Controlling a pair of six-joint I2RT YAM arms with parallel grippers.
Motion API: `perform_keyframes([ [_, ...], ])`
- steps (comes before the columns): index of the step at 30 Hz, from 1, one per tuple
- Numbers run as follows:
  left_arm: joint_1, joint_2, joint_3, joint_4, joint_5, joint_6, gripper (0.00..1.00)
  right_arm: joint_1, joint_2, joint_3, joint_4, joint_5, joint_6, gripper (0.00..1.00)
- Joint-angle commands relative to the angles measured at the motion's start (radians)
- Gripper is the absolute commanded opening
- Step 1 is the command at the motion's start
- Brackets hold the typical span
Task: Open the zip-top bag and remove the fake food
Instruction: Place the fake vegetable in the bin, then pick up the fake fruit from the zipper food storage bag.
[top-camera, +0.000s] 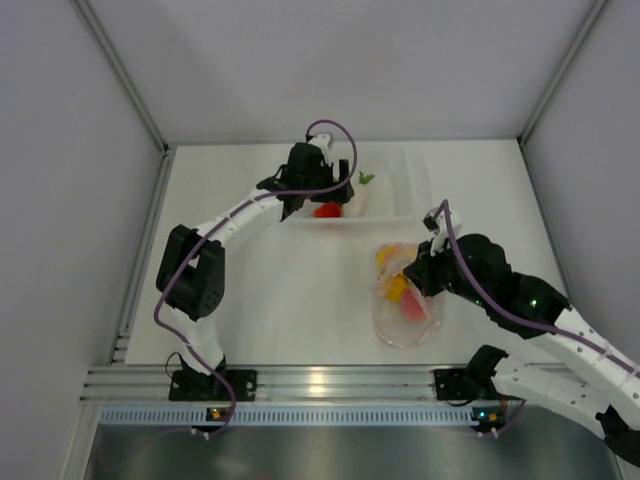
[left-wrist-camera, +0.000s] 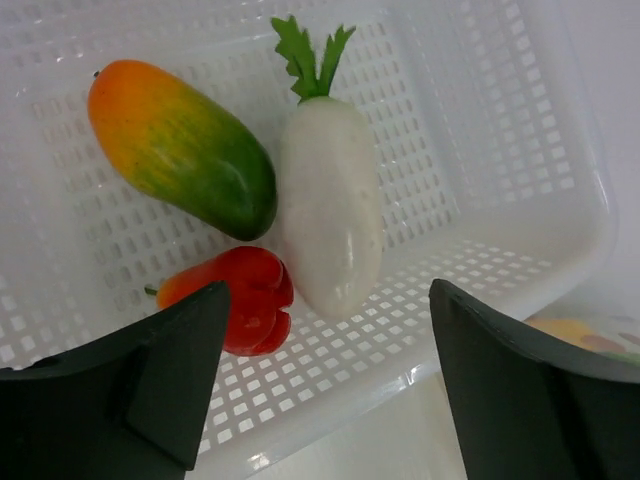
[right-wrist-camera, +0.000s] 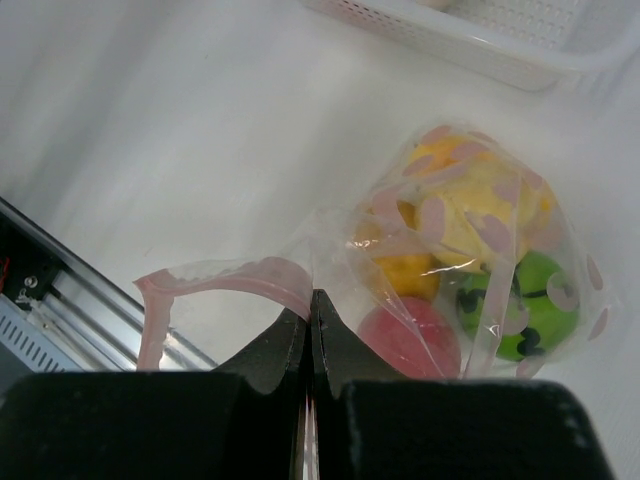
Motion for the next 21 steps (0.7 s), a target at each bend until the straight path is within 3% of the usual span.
perform_keyframes([
  [1, 0.001, -0.055, 0.027, 0.055, 0.098, -0.007, 0.9, -0.011, 0.021, 0.045, 0.006, 0.028, -0.005, 0.0],
  [2, 0.001, -0.074, 0.01, 0.055, 0.104, -0.012, 0.98, -0.011, 0.025, 0.046, 0.009, 0.032, -0.005, 0.0],
  [7, -0.001, -0.244, -0.063, 0.055, 0.155, -0.049, 0.98, -0.013, 0.062, 0.063, 0.028, 0.064, 0.003, 0.0],
  [9, -0.002, -0.346, -0.126, 0.058, 0.286, -0.084, 0.98, -0.011, 0.073, 0.072, 0.046, 0.086, 0.003, 0.0],
  [11, -0.016, -0.438, -0.188, 0.075, 0.276, -0.095, 0.98, -0.014, 0.076, 0.077, 0.06, 0.089, 0.004, 0.0],
  [17, -0.238, -0.805, -0.422, 0.107, 0.1, -0.077, 0.98, -0.017, 0.075, 0.111, 0.11, 0.066, 0.041, 0.0],
  [21, -0.543, -0.882, -0.429, 0.101, -0.012, 0.017, 0.98, -0.017, 0.079, 0.122, 0.176, -0.088, 0.093, 0.0],
])
